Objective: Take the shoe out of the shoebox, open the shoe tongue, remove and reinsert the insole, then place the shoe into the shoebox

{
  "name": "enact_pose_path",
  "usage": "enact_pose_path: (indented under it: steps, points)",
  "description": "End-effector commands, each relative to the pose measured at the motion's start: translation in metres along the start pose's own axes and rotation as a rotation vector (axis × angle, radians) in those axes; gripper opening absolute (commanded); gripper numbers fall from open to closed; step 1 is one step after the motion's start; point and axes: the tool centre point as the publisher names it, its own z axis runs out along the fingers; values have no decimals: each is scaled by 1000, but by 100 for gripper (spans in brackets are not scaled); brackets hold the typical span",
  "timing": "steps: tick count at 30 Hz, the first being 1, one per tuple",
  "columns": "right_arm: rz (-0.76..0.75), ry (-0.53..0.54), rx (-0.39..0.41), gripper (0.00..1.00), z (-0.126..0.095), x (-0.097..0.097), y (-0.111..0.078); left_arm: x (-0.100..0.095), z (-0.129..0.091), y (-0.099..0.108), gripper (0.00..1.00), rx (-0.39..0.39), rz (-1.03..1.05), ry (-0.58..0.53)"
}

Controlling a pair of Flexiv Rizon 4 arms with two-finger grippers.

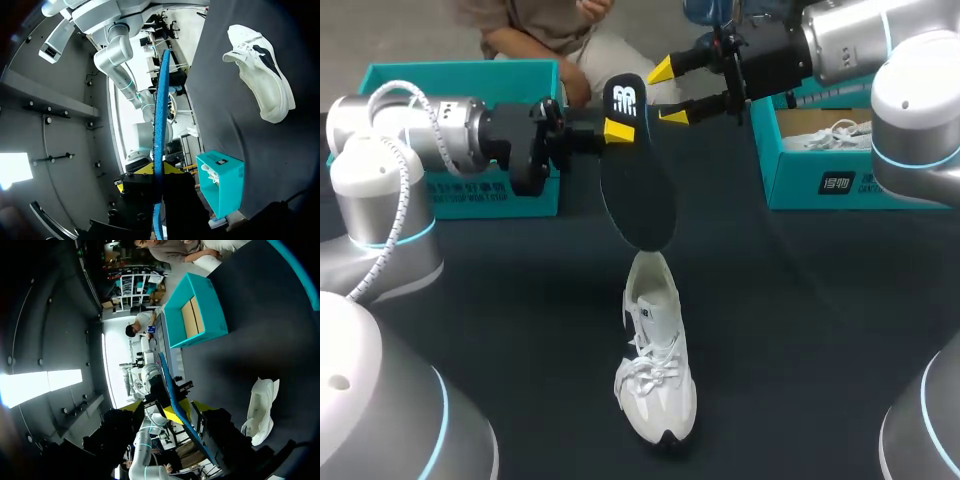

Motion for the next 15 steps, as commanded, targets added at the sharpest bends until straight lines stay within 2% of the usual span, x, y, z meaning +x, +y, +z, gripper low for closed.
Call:
enact_pose_path:
  steps: [1, 8, 15]
  points:
    - [-24, -52, -52, 100, -16, 5, -7, 6, -2, 4, 0, 13, -11, 2]
    - [-152, -165, -168, 100, -44, 21, -13, 21, -3, 7, 0, 33, -54, 29]
    - [-276, -322, -181, 100, -57, 43, -23, 36, 0, 7, 0, 44, -96, 54]
